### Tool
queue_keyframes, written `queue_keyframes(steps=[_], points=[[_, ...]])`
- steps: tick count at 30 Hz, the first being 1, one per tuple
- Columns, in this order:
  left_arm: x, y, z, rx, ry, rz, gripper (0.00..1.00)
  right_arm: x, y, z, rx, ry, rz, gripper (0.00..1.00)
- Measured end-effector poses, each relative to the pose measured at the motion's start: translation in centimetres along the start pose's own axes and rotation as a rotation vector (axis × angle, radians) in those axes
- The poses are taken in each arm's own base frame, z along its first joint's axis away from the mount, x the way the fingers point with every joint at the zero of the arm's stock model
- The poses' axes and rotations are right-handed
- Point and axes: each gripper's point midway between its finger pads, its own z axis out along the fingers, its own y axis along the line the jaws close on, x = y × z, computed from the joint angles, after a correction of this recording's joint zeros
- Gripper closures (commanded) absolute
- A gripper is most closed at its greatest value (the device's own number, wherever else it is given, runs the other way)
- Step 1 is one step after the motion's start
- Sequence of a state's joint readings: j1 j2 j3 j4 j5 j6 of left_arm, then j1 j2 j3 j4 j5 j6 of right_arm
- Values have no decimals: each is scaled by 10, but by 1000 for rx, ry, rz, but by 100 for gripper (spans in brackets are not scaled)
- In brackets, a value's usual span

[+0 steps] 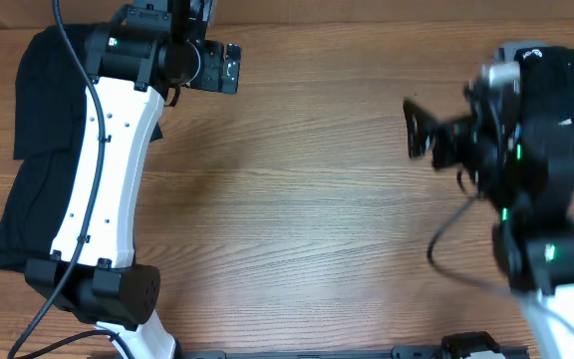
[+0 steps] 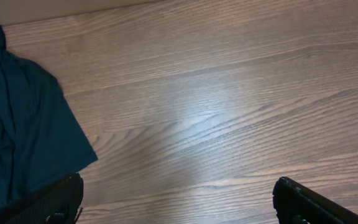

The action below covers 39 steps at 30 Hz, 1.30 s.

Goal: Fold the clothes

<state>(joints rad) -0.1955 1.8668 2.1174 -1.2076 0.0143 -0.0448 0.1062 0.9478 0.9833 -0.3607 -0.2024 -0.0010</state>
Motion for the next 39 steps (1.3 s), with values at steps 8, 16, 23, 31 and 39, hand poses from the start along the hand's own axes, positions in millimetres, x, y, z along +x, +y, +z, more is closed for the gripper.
queue_keyframes(steps=[8, 16, 23, 31, 39], points=[[0, 0, 0, 0, 0, 0, 0, 73, -10, -45, 45, -109, -12, 0], [0, 0, 0, 0, 0, 0, 0, 134, -14, -46, 36, -237, -45, 0], [0, 0, 0, 0, 0, 0, 0, 148, -13, -50, 28, -320, -67, 0], [0, 0, 0, 0, 0, 0, 0, 160, -14, -53, 38, -314, -64, 0], [0, 0, 0, 0, 0, 0, 0, 175, -16, -54, 50, -263, -48, 0]])
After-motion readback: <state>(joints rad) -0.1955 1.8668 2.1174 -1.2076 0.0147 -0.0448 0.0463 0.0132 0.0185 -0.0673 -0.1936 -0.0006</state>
